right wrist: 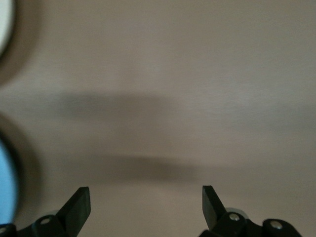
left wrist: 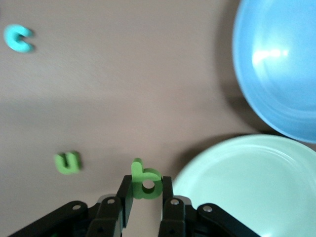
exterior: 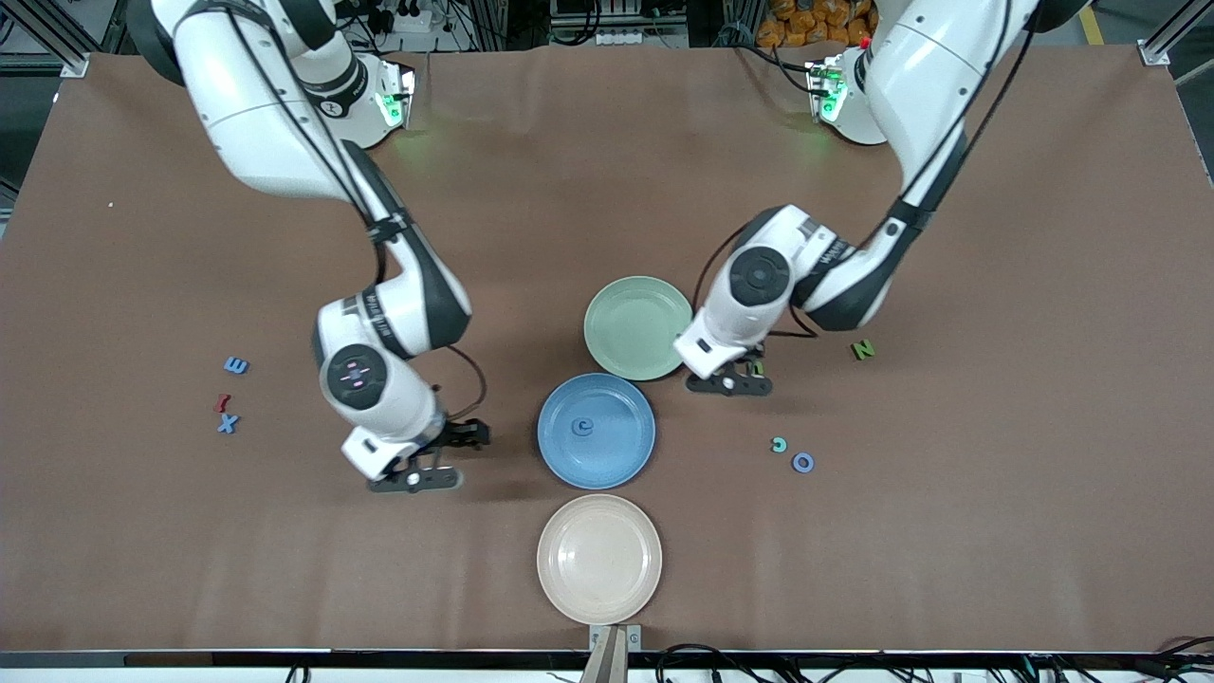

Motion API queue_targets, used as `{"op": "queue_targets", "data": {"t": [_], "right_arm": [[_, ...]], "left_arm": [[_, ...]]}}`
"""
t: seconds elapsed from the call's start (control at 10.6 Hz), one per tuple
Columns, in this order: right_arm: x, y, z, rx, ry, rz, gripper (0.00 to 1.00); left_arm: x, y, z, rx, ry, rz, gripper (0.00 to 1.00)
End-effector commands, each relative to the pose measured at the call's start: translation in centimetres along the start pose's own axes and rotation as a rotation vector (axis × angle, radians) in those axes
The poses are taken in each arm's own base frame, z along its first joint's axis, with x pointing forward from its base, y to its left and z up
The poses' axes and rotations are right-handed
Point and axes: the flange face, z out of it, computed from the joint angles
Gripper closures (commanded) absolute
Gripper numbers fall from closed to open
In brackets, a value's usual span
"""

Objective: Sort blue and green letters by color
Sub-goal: 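Release the g on the blue plate while the left gripper carries the b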

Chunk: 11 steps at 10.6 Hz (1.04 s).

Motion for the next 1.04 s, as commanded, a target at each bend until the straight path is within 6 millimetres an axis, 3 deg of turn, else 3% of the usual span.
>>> {"op": "queue_targets", "data": {"t": [0.0, 0.19, 0.28, 0.38, 0.47, 0.76, 0.94], "right_arm": [[-0.8, 8.8, -2.8, -0.033, -0.048, -0.108, 0.00], [-1.8, 14.9, -3.8, -0.035, -0.070, -0.098, 0.00], [-2.8, 17.0, -3.6, -0.032, -0.088, -0.109, 0.00], [-3.6, 18.5, -3.3, -0.028, -0.103, -0.123, 0.00], [-4.7, 19.5, -3.0, -0.027, -0.122, -0.118, 0.00], [-8.4, 20.7, -2.2, -0.012, -0.097, -0.090, 0.00], [-10.4, 20.7, -1.5, 0.015, -0.082, -0.087, 0.00]], "left_arm": [[-4.0, 4.8, 0.9, 0.040, -0.020, -0.052, 1.00], [-6.0, 7.3, 2.1, 0.066, -0.014, -0.083, 1.00], [-7.2, 8.4, 2.8, 0.078, -0.015, -0.088, 0.93], [-7.4, 8.5, 3.2, 0.089, -0.010, -0.084, 0.27], [-7.3, 8.2, 3.5, 0.109, 0.006, -0.065, 0.00], [-6.0, 6.9, 3.1, 0.109, 0.012, -0.081, 0.00], [-3.7, 4.0, 2.4, 0.105, 0.019, -0.106, 0.00]]}}
